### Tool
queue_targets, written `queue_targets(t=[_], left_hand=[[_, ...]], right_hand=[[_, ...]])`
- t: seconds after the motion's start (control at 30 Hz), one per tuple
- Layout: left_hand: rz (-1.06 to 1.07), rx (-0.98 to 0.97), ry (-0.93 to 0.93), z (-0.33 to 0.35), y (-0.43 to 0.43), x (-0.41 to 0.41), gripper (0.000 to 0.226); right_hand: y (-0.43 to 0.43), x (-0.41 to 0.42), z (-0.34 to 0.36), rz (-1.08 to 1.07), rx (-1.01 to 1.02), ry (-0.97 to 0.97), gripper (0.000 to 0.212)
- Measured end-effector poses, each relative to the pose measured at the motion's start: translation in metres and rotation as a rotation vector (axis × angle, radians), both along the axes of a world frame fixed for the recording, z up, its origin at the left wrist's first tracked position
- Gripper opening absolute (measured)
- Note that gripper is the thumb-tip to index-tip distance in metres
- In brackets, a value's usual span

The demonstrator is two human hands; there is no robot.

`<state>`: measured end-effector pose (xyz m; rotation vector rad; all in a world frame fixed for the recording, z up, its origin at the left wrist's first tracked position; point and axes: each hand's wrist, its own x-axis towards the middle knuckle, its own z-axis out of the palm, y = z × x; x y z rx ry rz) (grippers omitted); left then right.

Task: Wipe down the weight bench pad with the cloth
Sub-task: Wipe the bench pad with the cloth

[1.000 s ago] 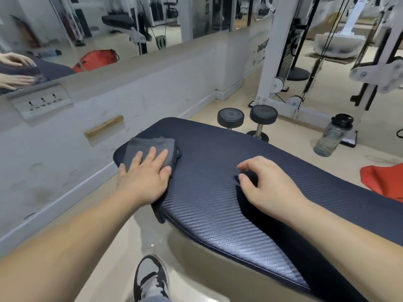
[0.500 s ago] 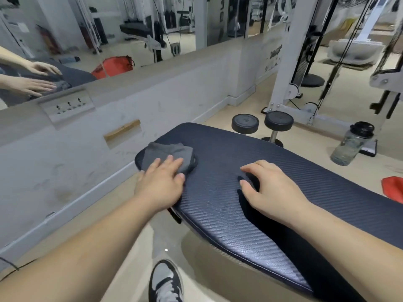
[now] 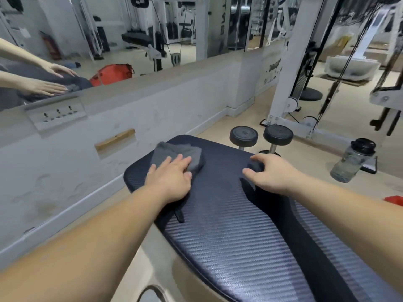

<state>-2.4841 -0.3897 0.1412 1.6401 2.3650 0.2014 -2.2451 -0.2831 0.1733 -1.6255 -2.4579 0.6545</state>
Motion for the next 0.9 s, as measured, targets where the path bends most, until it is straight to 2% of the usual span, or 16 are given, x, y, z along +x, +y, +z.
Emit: queue_targets(t=[0.1,0.17,0.2,0.27,0.37,0.47,0.53,0.63,0.73,0.8,0.9], left_hand=[[-0.265,0.034,0.015,-0.001,0.002,0.018,0.054],[-0.445,0.033,-0.032,0.0,0.001,-0.003,0.053],[-0.472,0.018,-0.041,0.0,0.008,-0.02,0.053],[-0.364,0.036,-0.015,-0.004,0.03,-0.048,0.053],[-0.092,0.036,0.064,-0.01,0.071,-0.045,0.054],[-0.042,-0.013,0.043,-0.009,0.106,-0.013,0.056],[-0.134,0.013,0.02,-0.004,0.11,0.021,0.056],[-0.427,0.084,0.023,-0.007,0.082,0.076,0.054],[-0.655,0.098,-0.043,-0.007,0.059,0.064,0.053],[-0.592,0.098,-0.043,-0.006,0.062,0.027,0.053],[-0.228,0.091,0.026,-0.007,0.066,-0.014,0.052]], right_hand=[[0.017,-0.003,-0.004,-0.002,0.121,-0.23,0.045],[0.022,-0.007,-0.011,-0.023,0.304,-0.327,0.052],[0.022,-0.009,-0.015,-0.031,0.376,-0.356,0.055],[0.024,-0.011,-0.023,-0.045,0.433,-0.359,0.056],[0.031,-0.007,-0.022,-0.071,0.388,-0.343,0.056],[0.034,0.0,-0.019,-0.08,0.354,-0.325,0.052],[0.035,0.005,-0.013,-0.097,0.303,-0.299,0.043],[0.038,0.016,-0.001,-0.106,0.183,-0.27,0.033],[0.034,0.024,0.01,-0.063,0.078,-0.259,0.032],[0.03,0.025,0.013,-0.065,0.024,-0.25,0.045],[0.024,0.027,0.011,-0.055,0.01,-0.273,0.052]])
